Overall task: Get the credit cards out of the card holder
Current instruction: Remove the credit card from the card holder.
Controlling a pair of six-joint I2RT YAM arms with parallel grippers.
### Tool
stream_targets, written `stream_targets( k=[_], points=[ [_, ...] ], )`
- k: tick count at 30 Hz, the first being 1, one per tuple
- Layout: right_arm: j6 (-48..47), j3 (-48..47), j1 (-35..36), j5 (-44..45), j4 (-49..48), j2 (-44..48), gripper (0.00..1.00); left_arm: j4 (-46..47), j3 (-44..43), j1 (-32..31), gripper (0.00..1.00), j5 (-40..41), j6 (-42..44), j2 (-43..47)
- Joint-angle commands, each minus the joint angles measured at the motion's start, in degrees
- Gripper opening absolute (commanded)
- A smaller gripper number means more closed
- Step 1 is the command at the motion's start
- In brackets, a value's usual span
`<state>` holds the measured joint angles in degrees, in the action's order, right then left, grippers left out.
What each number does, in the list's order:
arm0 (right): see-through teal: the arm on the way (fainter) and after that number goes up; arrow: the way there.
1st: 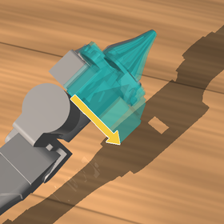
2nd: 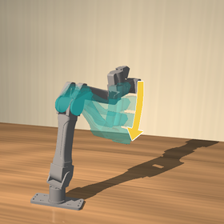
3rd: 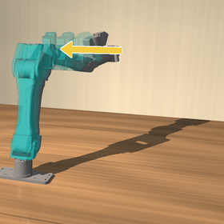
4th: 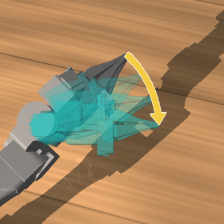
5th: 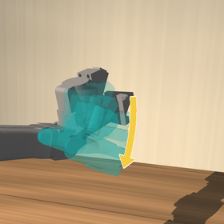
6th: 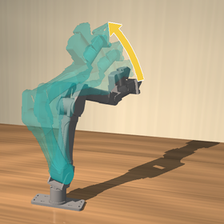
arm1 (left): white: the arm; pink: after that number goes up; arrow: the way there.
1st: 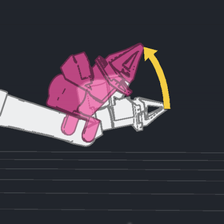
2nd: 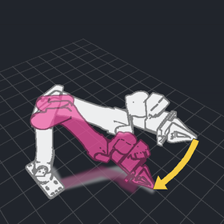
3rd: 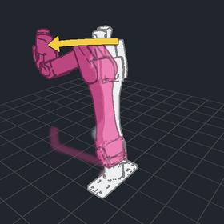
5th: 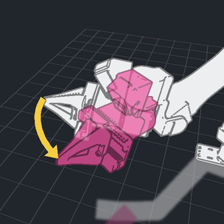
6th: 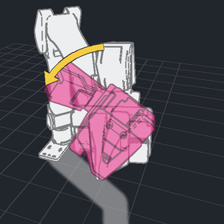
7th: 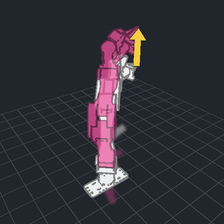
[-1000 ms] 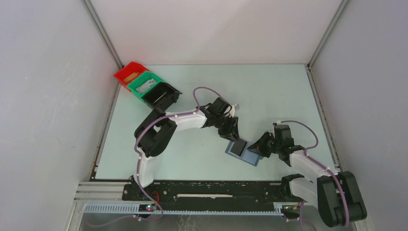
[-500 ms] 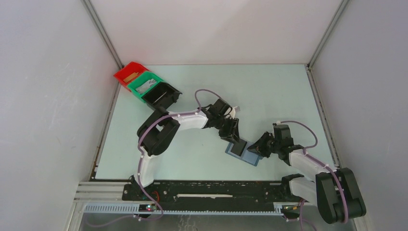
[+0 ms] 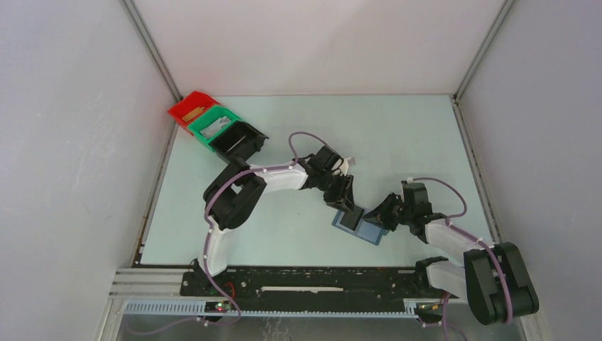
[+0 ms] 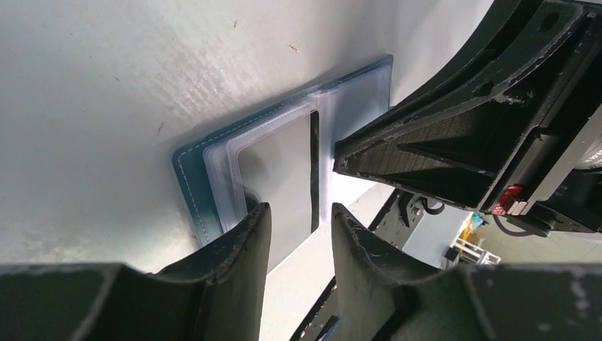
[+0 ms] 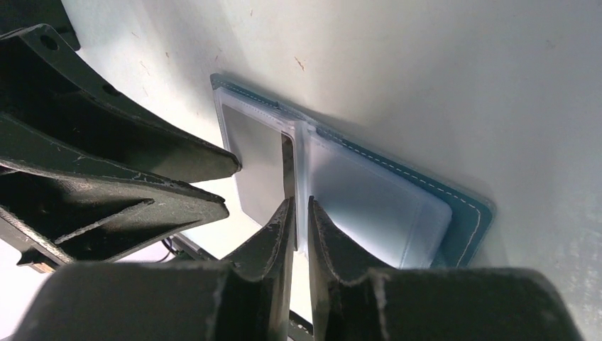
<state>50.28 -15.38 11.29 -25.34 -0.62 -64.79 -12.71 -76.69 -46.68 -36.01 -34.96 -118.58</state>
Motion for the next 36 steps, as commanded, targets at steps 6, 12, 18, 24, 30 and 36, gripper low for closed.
stream_targets(
  k=[6, 12, 18, 24, 30, 36],
  points=[
    [0.9, 0.0, 0.1, -0.2, -2.0, 0.2, 0.21, -2.5, 0.4, -0.2, 0.43, 7.4, 2.9, 3.5],
    [0.7, 0.1, 0.1, 0.0, -1.5, 0.6, 0.21, -2.2, 1.6, -0.2, 0.43, 8.6, 2.8, 3.6],
    [0.6, 0.1, 0.0, 0.1, -1.6, 0.2, 0.21, -0.8, 3.5, -0.2, 0.42, 11.4, 2.8, 5.9],
    [0.6, 0.1, 0.1, -0.1, -1.7, 0.2, 0.21, -0.2, 3.8, -0.1, 0.42, 11.9, 2.8, 7.3],
    [0.6, 0.1, 0.1, 0.1, -1.4, 0.8, 0.21, 0.8, 4.4, 0.1, 0.42, 11.3, 3.1, 9.3],
    [0.8, -0.1, 0.2, 0.0, -1.5, 0.6, 0.21, 1.1, 4.4, 0.9, 0.42, 6.6, 2.2, 6.7]
  ],
)
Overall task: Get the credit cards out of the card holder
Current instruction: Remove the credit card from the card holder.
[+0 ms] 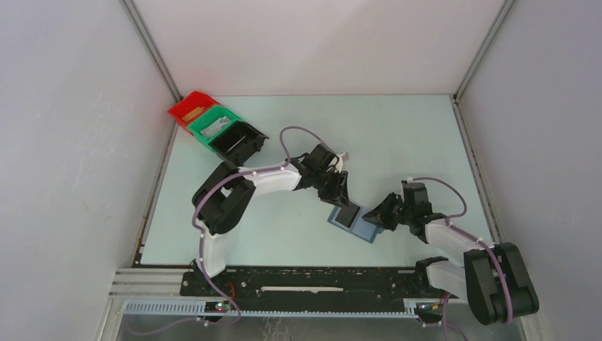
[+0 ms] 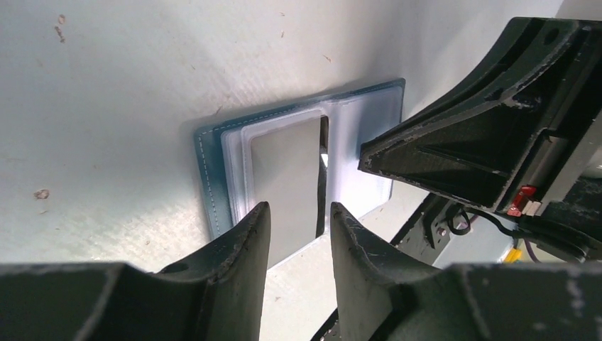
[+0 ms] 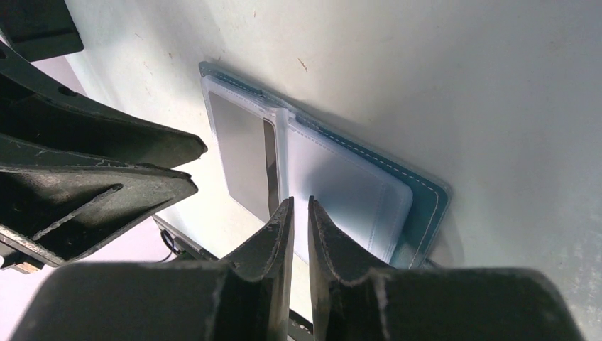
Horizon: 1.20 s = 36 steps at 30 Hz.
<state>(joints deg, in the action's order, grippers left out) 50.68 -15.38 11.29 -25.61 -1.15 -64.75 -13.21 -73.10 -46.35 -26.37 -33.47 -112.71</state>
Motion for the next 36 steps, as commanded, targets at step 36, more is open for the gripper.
stream_targets(
  k=[36],
  points=[
    [2.2, -0.1, 0.6, -1.3, -4.3, -0.7, 0.22, 0.3, 1.1, 0.2, 0.42, -7.0, 2.6, -4.1]
  ],
)
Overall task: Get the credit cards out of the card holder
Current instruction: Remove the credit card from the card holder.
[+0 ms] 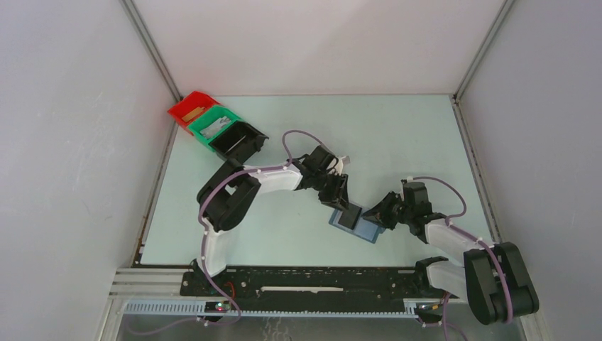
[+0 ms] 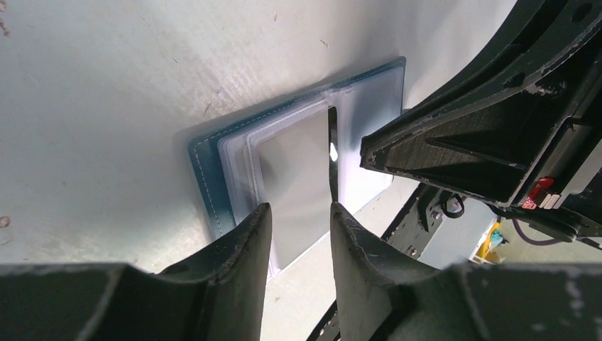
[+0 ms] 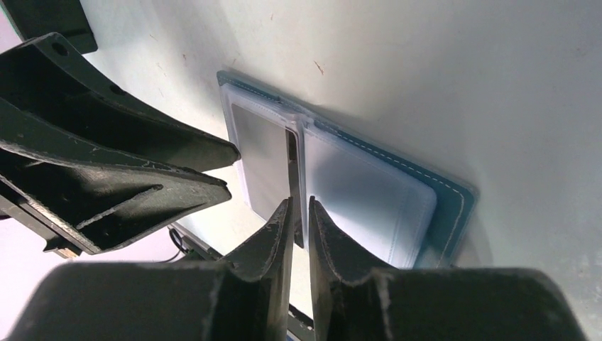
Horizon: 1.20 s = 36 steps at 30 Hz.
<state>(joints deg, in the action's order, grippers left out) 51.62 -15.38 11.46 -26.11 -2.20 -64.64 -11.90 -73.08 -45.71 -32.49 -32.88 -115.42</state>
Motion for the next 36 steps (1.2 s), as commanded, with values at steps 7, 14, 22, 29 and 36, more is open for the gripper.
stream_targets(
  k=[7, 14, 22, 29, 36],
  points=[
    [2.1, 0.3, 1.4, -1.4, -6.1, -3.1, 0.23, -0.9, 0.8, -0.4, 0.42, -1.6, 1.9, -1.5],
    [2.4, 0.9, 2.2, -0.7, -6.9, -4.7, 0.23, -1.0, 0.7, -0.5, 0.42, -2.1, 1.7, -2.5],
    [3.9, 3.4, 2.2, -0.5, -10.2, -6.1, 0.24, -0.9, 0.9, -0.5, 0.41, -1.4, 1.7, -1.9],
    [5.1, 4.4, 2.2, -2.2, -13.9, -8.1, 0.15, -0.9, 0.8, -0.6, 0.41, -1.7, 1.5, -2.2],
    [3.1, 4.1, 0.6, -1.9, -8.7, -3.3, 0.00, -0.6, 1.3, -0.5, 0.41, -0.9, 1.0, -1.8]
  ],
)
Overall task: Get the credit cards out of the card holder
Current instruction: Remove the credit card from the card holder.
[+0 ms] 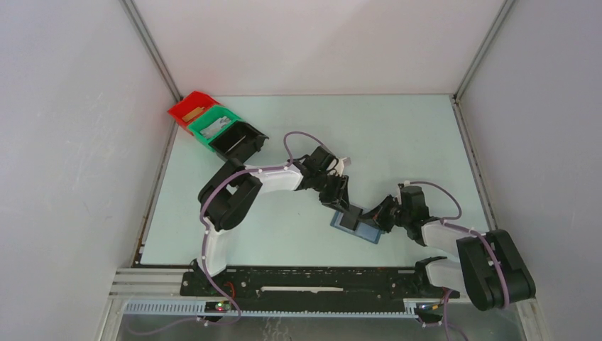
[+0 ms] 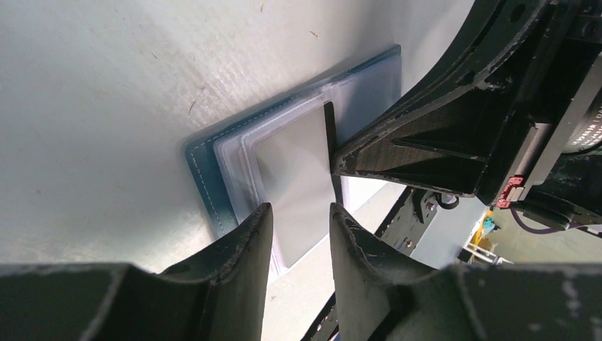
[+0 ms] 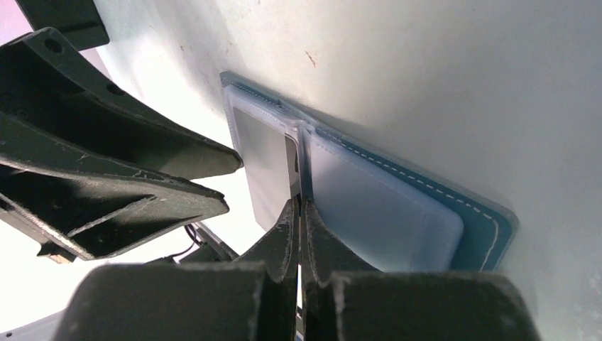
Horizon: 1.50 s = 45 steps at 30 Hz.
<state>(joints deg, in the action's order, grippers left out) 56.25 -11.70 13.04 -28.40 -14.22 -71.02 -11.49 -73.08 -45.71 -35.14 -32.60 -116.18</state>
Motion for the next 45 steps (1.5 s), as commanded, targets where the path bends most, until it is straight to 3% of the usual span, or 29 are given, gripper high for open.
stream_targets(
  k=[1, 10, 22, 38, 45],
  points=[
    [-2.0, 0.6, -1.7, 0.3, 4.5, 4.5, 0.00, -0.7, 1.5, -0.5, 0.41, 1.7, 0.6, -0.8],
    [-5.9, 0.8, -5.8, -0.5, 12.0, 10.9, 0.00, -0.4, 1.6, -0.2, 0.41, 1.3, 0.2, -1.5],
    [-11.9, -3.2, -6.0, -5.0, 9.3, 3.3, 0.00, -1.6, -0.3, -0.3, 0.41, 1.8, 1.2, 2.8],
    [-10.7, -1.2, -6.1, -2.9, 10.0, 4.9, 0.00, 2.7, -2.8, -1.0, 0.42, -7.8, -1.4, 2.4],
    [-10.6, -1.2, -6.1, -3.0, 9.6, 4.6, 0.00, 4.4, -2.9, -1.5, 0.42, -7.4, -2.2, -0.2]
  ],
)
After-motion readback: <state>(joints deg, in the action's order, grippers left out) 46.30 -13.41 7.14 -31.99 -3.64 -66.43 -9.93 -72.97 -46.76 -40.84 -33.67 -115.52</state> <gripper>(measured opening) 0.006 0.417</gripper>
